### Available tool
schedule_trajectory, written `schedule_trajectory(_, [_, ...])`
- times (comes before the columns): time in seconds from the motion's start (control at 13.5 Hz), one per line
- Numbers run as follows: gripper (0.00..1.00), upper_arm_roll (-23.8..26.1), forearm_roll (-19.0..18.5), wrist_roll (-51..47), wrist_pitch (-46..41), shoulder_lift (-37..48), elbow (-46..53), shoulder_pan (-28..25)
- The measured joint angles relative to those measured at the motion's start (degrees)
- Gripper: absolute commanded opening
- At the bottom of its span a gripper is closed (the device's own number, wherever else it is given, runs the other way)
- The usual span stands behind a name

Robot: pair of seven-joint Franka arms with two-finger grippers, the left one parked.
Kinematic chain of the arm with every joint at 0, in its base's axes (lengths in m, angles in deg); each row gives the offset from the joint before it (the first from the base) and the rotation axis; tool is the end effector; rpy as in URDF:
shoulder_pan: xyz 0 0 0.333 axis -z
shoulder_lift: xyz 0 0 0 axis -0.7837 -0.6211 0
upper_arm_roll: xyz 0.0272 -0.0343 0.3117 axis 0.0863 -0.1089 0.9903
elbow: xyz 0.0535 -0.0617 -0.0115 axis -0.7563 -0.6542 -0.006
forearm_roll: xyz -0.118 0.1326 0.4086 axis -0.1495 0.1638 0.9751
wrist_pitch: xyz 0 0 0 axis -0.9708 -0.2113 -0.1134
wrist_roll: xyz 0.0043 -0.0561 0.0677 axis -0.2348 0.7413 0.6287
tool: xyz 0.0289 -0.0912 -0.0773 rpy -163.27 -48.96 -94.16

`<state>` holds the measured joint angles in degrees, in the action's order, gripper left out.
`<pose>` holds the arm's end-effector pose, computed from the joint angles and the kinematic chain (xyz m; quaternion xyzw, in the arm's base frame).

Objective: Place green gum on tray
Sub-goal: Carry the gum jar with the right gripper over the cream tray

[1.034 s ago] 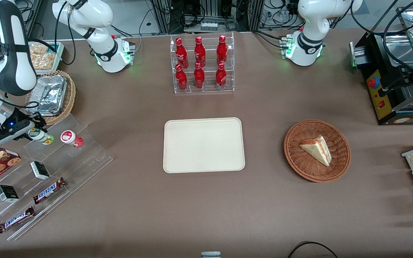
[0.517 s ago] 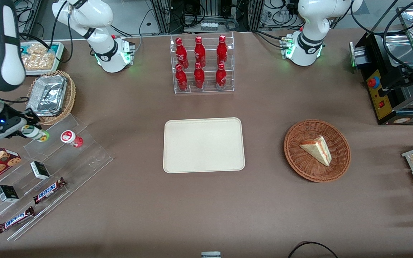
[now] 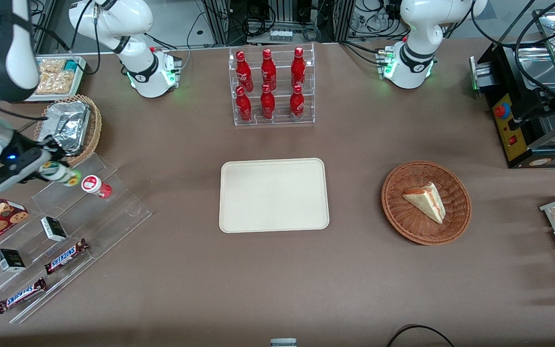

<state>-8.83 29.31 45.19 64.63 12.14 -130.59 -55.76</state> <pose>0.5881 -0.0233 0.4889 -0.9474 -0.3197 0.0093 0.0090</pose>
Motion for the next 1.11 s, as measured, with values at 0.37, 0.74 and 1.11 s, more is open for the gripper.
schedule_trajectory(0.37, [0.0, 0.27, 0.05, -22.43, -2.44, -0.82, 1.65, -14.67])
schedule_trajectory(0.74, [0.0, 0.37, 2.5, -43.15, -0.79, -6.49, 4.68, -26.62])
schedule_trajectory(1.11, [0.0, 0.36, 3.28, -59.72, 10.36, -14.82, 5.54, -35.57])
